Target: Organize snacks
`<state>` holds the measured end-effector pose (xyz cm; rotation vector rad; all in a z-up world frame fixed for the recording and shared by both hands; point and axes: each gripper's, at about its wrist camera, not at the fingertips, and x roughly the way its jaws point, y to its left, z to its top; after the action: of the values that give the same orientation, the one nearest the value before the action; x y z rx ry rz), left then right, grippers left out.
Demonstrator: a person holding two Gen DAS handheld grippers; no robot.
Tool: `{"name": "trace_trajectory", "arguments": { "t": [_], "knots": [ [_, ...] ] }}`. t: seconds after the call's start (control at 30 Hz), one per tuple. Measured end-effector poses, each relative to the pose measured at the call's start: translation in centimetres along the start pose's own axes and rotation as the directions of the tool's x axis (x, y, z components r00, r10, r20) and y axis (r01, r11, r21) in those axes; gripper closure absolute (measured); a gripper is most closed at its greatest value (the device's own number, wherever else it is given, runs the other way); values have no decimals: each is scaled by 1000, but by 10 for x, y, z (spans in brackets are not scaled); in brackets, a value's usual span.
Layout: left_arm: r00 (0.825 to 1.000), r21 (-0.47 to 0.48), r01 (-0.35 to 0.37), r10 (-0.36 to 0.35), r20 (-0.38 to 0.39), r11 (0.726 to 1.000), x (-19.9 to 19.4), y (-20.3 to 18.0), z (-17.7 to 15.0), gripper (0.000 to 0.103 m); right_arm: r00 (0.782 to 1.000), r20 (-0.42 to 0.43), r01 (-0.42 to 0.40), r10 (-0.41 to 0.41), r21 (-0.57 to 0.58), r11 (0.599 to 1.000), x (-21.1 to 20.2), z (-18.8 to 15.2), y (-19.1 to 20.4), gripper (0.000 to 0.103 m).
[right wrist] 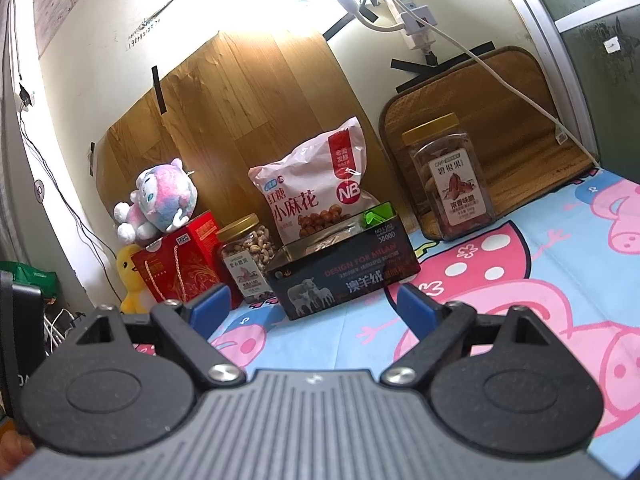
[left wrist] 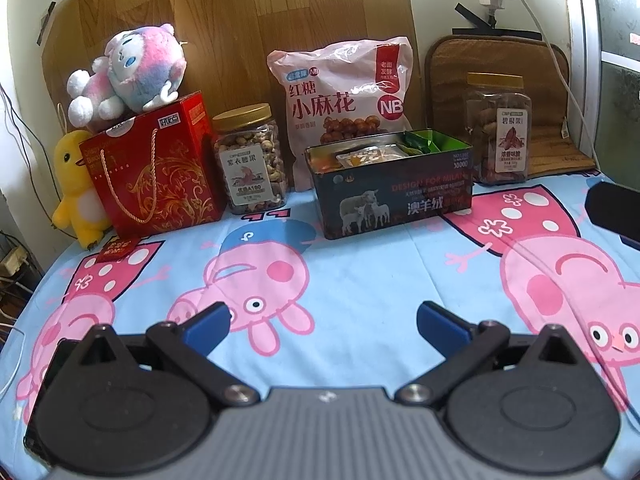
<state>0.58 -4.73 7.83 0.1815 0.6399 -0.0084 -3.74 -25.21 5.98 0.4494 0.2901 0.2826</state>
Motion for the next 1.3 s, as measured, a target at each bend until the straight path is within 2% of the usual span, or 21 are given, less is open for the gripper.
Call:
{"name": "trace_trajectory", "arguments": {
  "t": [0.5, 1.3],
  "knots": [
    [999, 0, -3, 3, 41, 1000, -8, 0, 1, 0, 1000, 1, 0, 0, -1, 1000, 0, 0, 0, 11],
    [998, 4, -25, 25, 57, 1000, -13, -2, 2, 0, 1000, 4, -1, 1, -2, 1000, -1, 0, 0, 11]
  ]
}}
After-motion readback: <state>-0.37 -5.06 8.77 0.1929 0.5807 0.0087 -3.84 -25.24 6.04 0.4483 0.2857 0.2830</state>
